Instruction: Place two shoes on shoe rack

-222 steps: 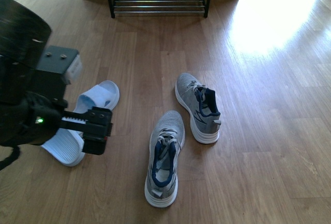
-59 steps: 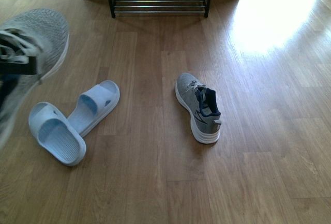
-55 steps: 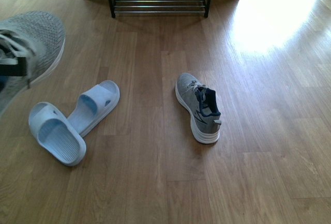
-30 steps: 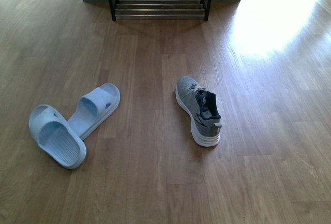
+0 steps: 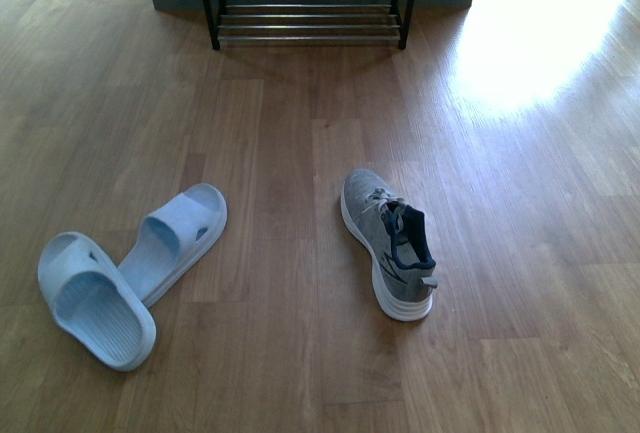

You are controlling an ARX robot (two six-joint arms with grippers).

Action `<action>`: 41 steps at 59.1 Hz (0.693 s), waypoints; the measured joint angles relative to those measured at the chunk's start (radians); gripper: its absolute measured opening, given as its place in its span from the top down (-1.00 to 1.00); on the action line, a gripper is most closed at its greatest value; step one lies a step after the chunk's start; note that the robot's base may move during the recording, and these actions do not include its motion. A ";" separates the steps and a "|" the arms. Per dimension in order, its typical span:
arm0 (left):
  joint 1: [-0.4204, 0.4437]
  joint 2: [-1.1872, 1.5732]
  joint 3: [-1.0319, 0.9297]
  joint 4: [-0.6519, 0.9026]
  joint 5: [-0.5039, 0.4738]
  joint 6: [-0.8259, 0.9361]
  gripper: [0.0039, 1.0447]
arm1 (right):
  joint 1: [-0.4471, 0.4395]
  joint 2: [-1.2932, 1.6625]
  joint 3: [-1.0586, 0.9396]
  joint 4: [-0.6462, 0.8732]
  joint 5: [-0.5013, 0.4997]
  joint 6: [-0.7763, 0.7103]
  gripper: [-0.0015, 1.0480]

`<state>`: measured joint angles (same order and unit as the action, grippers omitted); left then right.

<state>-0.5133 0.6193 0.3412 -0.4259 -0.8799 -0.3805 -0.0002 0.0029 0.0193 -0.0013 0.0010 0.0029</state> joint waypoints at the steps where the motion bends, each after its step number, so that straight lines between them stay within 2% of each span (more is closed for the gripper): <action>1: 0.000 0.000 0.000 0.000 0.000 0.000 0.98 | 0.000 0.000 0.000 0.000 0.001 0.000 -0.82; 37: -0.001 0.000 0.000 0.000 0.005 -0.003 0.98 | 0.000 0.000 0.000 0.000 -0.005 0.000 -0.82; 38: -0.001 0.000 0.000 0.000 0.003 -0.003 0.98 | -0.001 0.001 0.000 -0.001 -0.010 0.000 -0.82; 41: -0.001 0.000 0.000 0.000 -0.003 -0.003 0.98 | -0.038 0.035 0.018 -0.063 -0.135 0.007 -0.82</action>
<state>-0.5144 0.6197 0.3412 -0.4259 -0.8829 -0.3836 -0.0383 0.0380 0.0368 -0.0647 -0.1345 0.0097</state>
